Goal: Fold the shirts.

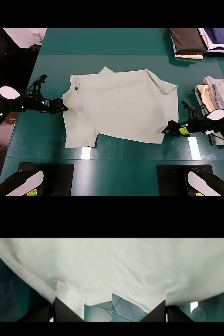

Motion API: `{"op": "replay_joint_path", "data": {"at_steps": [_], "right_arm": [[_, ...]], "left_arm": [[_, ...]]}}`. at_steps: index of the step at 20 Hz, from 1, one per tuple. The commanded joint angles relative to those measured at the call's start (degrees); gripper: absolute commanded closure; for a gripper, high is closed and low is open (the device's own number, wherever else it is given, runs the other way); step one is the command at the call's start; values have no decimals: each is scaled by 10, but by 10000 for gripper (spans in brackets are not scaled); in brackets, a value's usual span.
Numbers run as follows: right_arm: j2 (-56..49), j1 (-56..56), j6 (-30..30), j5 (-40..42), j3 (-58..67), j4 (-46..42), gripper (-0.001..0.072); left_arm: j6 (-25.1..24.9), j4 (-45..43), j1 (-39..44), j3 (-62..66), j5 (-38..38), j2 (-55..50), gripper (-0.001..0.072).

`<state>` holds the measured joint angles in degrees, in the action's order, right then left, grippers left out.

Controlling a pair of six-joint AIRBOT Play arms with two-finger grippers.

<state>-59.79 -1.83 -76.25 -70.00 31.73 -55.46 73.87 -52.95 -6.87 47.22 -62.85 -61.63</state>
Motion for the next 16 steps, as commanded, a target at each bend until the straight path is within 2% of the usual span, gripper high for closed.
{"op": "replay_joint_path", "data": {"at_steps": [1, 5, 9, 14, 16], "right_arm": [[43, 12, 0, -25, 85, 3, 695], [128, -24, -19, -4, 299, 3, 695], [161, -74, -19, 16, 515, 2, 695], [162, -120, -17, 0, 694, 2, 695], [162, -139, -17, -26, 741, -1, 695]], "left_arm": [[14, -7, 0, 54, 1, 49, 673], [14, -6, 0, 230, 6, 139, 672], [15, -6, 0, 437, 7, 178, 672], [47, -6, 0, 663, 7, 185, 672], [73, -6, 0, 736, 7, 185, 672]]}}
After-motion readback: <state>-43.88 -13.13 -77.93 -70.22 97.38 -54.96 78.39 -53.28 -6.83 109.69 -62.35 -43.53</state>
